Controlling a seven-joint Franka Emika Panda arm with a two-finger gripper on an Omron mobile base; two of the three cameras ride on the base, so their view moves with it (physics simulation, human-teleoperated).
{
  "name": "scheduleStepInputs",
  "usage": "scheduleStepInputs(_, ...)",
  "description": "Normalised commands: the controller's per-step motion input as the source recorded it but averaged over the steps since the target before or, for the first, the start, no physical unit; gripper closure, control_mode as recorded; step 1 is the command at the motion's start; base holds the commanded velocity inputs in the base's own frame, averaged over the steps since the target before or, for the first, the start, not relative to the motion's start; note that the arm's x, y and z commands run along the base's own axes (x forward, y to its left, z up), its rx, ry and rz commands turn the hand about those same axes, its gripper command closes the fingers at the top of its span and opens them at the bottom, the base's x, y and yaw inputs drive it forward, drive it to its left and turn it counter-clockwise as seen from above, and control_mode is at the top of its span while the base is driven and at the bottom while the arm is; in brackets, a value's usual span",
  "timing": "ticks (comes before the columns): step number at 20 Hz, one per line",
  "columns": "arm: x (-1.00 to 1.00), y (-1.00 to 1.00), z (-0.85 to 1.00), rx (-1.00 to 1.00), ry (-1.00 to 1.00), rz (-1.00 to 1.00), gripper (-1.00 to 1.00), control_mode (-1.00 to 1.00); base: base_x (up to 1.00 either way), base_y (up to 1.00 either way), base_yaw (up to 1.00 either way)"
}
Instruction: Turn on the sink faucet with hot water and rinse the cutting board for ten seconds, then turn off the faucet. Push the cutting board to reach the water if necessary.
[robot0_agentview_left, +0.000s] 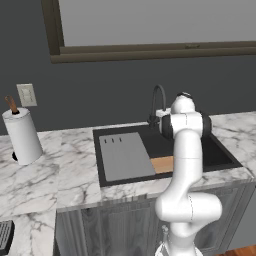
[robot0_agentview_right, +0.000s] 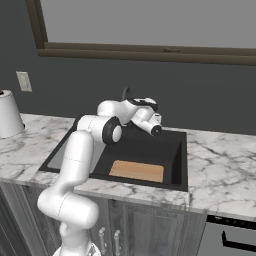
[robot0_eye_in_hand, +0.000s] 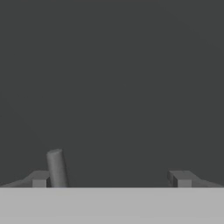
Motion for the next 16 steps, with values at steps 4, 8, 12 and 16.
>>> scheduleStepInputs(4, 0.0, 0.0, 0.0, 0.0, 0.0, 0.0, -1.0, -1.0, 0.0, 0.0, 0.0)
scheduleStepInputs(8, 0.0, 0.0, 0.0, 0.0, 0.0, 0.0, -1.0, -1.0, 0.0, 0.0, 0.0)
scheduleStepInputs(12, 0.0, 0.0, 0.0, 0.0, 0.0, 0.0, -1.0, -1.0, 0.0, 0.0, 0.0)
scheduleStepInputs(16, 0.0, 0.0, 0.0, 0.0, 0.0, 0.0, -1.0, -1.0, 0.0, 0.0, 0.0)
